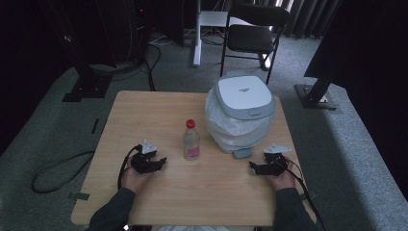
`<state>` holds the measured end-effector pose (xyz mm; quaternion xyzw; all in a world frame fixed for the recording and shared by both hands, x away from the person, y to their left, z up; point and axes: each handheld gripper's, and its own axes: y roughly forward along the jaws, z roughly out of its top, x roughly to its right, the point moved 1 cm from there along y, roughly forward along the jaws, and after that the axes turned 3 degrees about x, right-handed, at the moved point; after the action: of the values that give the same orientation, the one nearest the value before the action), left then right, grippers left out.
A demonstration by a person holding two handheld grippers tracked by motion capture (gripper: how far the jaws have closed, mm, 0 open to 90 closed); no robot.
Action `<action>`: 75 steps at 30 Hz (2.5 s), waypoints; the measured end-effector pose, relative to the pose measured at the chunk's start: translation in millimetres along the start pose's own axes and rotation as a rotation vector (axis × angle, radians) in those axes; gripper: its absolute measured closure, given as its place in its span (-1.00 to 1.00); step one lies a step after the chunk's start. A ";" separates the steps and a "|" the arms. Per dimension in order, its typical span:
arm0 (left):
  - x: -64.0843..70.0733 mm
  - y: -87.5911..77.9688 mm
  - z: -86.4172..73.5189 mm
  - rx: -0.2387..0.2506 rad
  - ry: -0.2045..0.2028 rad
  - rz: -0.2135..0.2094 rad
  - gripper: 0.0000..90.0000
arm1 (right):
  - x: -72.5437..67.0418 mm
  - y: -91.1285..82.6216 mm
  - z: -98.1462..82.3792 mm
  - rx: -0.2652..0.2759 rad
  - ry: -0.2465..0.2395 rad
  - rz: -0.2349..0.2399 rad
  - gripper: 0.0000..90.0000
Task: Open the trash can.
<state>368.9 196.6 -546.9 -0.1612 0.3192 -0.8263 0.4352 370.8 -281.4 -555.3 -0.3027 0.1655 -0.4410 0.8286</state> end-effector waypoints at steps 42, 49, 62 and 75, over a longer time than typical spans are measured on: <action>-0.6 0.3 1.2 -0.002 -0.005 -0.038 -0.05 | -19.0 -12.0 31.9 0.116 0.014 0.080 1.00; 2.0 1.0 1.6 -0.005 0.009 -0.020 -0.05 | -22.0 -3.9 31.9 0.116 0.025 0.078 1.00; 2.9 1.3 1.2 -0.001 0.008 -0.014 -0.05 | -29.8 5.1 32.2 0.113 0.016 0.078 1.00; 3.1 1.6 1.3 0.000 0.010 -0.017 -0.06 | -26.6 9.8 28.4 0.106 0.047 0.099 1.00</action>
<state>368.8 193.0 -547.0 -0.1598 0.3202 -0.8307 0.4265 377.6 -245.0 -539.7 -0.2395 0.1759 -0.4146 0.8601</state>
